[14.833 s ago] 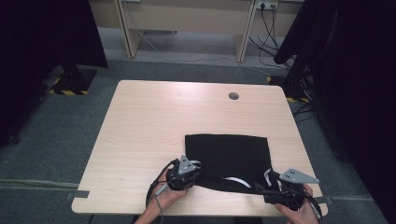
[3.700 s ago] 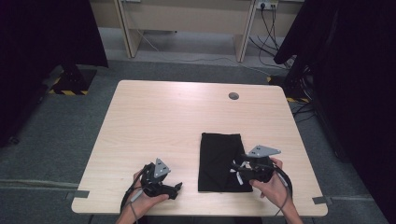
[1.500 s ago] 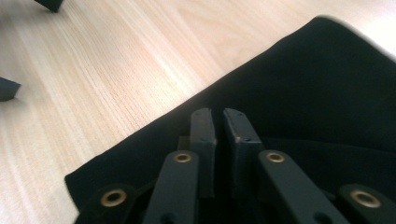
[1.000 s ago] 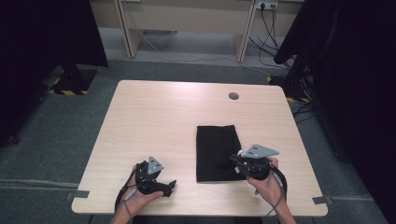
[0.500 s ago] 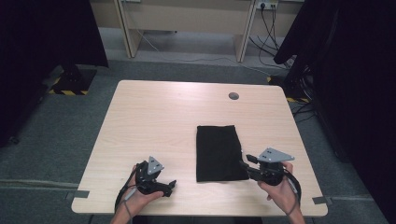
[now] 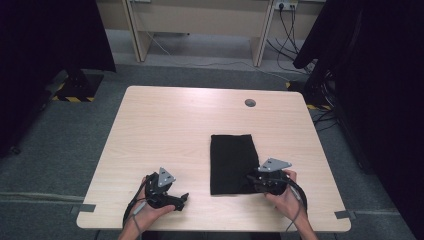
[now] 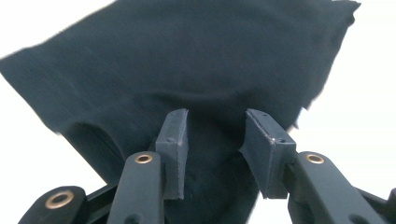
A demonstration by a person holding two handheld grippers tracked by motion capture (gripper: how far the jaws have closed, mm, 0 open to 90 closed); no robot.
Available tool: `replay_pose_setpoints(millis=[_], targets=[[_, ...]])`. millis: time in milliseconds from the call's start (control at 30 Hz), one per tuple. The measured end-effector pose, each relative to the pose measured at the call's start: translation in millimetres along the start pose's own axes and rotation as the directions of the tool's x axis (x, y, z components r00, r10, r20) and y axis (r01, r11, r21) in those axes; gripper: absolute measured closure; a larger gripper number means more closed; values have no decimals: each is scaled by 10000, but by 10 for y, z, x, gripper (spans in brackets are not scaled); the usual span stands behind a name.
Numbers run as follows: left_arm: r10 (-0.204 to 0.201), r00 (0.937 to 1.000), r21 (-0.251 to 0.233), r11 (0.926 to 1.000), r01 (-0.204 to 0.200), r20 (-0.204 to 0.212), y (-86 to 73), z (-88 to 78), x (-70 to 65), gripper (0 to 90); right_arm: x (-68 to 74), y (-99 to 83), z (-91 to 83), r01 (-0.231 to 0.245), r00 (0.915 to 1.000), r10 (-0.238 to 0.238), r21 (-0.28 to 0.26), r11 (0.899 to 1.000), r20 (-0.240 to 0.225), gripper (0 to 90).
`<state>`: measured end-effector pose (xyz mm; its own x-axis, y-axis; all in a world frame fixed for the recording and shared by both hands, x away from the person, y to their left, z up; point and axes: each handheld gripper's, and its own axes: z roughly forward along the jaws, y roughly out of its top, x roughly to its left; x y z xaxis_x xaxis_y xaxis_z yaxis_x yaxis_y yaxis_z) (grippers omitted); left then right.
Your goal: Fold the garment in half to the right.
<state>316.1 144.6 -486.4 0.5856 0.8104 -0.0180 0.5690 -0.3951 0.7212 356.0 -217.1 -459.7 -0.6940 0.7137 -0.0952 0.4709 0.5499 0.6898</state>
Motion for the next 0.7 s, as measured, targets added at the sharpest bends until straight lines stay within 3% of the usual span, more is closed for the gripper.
replay_pose_setpoints(millis=[133, 433, 700], targets=[[-2, 10000, -2, 10000, 2, 0, 0, 0, 0, 0, -53, -106, -14, -285, 9996, 285, -43, 9996, -44, 606], [0, 10000, 5, 10000, 0, 0, 0, -1, 1, 0, -55, -106, 13, -280, 9995, 280, -28, 9996, -114, 606], [-6, 10000, 2, 10000, 6, -4, 0, 0, 1, 0, -35, 15, 145, -381, 9985, 377, -95, 9992, -398, 606]])
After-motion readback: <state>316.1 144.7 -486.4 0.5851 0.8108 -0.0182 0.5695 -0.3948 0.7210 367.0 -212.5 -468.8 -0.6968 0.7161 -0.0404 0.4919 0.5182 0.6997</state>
